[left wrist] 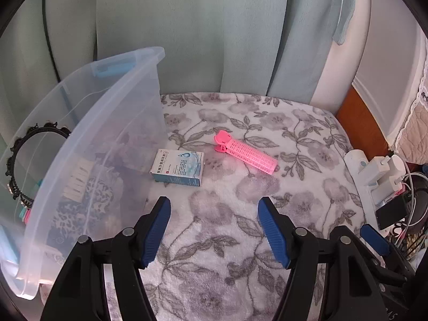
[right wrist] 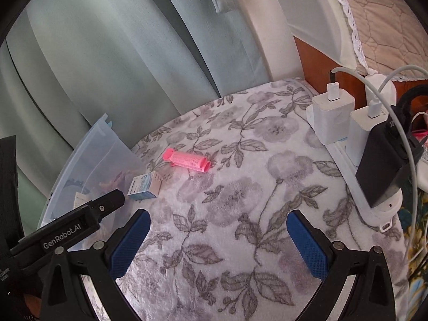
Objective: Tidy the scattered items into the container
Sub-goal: 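Withdraw both tools from the bin toward the medicine box and pink curler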
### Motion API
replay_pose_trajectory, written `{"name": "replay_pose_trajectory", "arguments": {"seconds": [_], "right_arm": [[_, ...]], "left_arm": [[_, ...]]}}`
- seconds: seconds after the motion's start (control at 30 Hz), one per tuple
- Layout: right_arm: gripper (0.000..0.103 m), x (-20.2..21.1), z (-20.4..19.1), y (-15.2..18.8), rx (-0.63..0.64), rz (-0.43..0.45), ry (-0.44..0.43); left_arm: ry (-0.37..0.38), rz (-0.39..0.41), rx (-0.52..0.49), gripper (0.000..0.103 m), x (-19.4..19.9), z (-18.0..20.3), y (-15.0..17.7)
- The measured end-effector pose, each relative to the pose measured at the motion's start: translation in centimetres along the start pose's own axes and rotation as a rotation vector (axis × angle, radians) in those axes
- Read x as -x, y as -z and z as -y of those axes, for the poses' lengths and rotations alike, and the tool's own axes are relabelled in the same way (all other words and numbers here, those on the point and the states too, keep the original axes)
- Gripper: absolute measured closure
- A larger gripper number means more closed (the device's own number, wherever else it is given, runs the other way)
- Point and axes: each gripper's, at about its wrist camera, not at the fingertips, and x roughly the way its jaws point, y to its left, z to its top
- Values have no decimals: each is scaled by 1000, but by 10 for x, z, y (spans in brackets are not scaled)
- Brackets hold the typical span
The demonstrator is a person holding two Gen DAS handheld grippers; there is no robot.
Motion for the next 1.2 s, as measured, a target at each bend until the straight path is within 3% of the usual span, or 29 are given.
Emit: {"name": "replay_pose_trajectory", "arguments": {"seconds": [0.23, 0.5, 0.77, 1.0, 1.2], "right_arm": [[0, -30, 7, -12, 29, -5, 18], [0, -63, 8, -21, 71, -27, -8], [0, -87, 4, -31, 131, -67, -47], [0, -100, 2, -34, 203, -118, -50], [0, -105, 5, -36, 215, -132, -58]], "left_arm": [[-45, -34, 9, 34, -36, -2, 0], [-169, -23, 156, 34, -65, -15, -6], [-172, 0, 270, 34, -88, -16, -23], [-270, -36, 371, 34, -111, -24, -34], [-288, -59, 382, 34, -126, -24, -43]]}}
